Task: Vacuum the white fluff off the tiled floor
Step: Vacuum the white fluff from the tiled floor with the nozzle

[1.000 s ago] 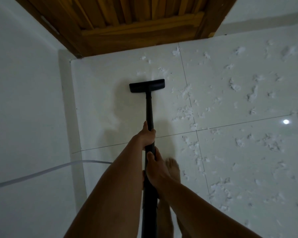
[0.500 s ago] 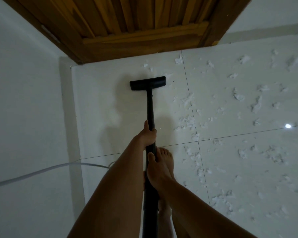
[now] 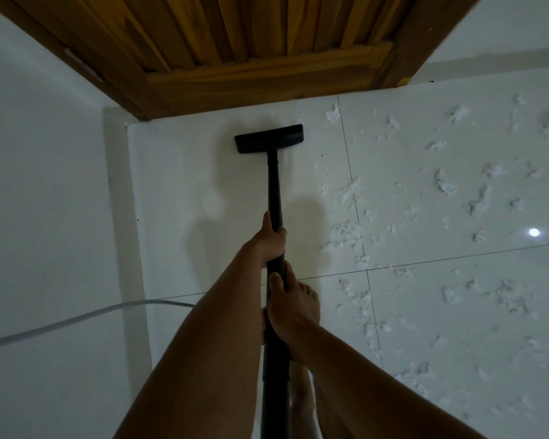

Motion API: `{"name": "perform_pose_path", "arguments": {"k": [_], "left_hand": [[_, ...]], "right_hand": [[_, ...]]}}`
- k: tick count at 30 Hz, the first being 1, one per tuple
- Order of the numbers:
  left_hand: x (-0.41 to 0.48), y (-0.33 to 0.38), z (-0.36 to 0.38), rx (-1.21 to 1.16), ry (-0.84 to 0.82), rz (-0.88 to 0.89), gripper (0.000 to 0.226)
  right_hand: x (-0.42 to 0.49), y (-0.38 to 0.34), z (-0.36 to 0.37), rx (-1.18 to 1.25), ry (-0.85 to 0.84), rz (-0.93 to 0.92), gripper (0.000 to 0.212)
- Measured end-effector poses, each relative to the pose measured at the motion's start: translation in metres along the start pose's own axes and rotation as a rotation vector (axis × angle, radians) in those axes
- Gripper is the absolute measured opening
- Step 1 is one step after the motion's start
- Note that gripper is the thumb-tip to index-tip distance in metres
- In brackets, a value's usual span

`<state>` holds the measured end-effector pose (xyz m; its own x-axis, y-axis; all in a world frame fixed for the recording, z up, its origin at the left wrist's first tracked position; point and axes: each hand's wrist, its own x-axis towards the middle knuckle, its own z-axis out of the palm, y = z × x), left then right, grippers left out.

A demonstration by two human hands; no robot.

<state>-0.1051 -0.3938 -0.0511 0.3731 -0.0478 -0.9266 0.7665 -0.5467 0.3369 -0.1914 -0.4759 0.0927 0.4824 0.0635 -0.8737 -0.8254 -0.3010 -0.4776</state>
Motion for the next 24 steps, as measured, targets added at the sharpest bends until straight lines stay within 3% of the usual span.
{"name": "perform_pose_path", "arguments": {"k": [3, 7, 8, 13, 16, 22, 24], "left_hand": [[0.003, 0.004, -0.002, 0.006, 0.002, 0.006, 0.070], [0.007, 0.009, -0.003, 0.008, 0.010, 0.009, 0.069], [0.007, 0.010, -0.003, 0.009, 0.009, 0.011, 0.069], [0.004, 0.012, -0.005, 0.003, 0.027, 0.022, 0.069], [-0.006, 0.011, -0.002, -0.001, 0.023, 0.036, 0.069], [-0.030, 0.020, 0.004, -0.004, -0.001, 0.037, 0.069], [-0.034, 0.024, 0.007, 0.001, -0.009, 0.036, 0.069]], "right_hand": [[-0.011, -0.020, 0.001, 0.174, 0.030, 0.043, 0.043], [0.025, 0.047, 0.010, 0.163, 0.182, -0.001, 0.030], [0.041, 0.062, 0.009, 0.257, 0.207, -0.005, 0.030], [0.011, 0.011, 0.005, -0.055, 0.051, -0.057, 0.038], [0.003, 0.005, 0.007, 0.171, 0.091, 0.016, 0.041], [-0.018, 0.000, 0.008, 0.307, 0.075, 0.108, 0.036], [-0.014, 0.004, 0.009, 0.253, 0.109, 0.106, 0.030]]}}
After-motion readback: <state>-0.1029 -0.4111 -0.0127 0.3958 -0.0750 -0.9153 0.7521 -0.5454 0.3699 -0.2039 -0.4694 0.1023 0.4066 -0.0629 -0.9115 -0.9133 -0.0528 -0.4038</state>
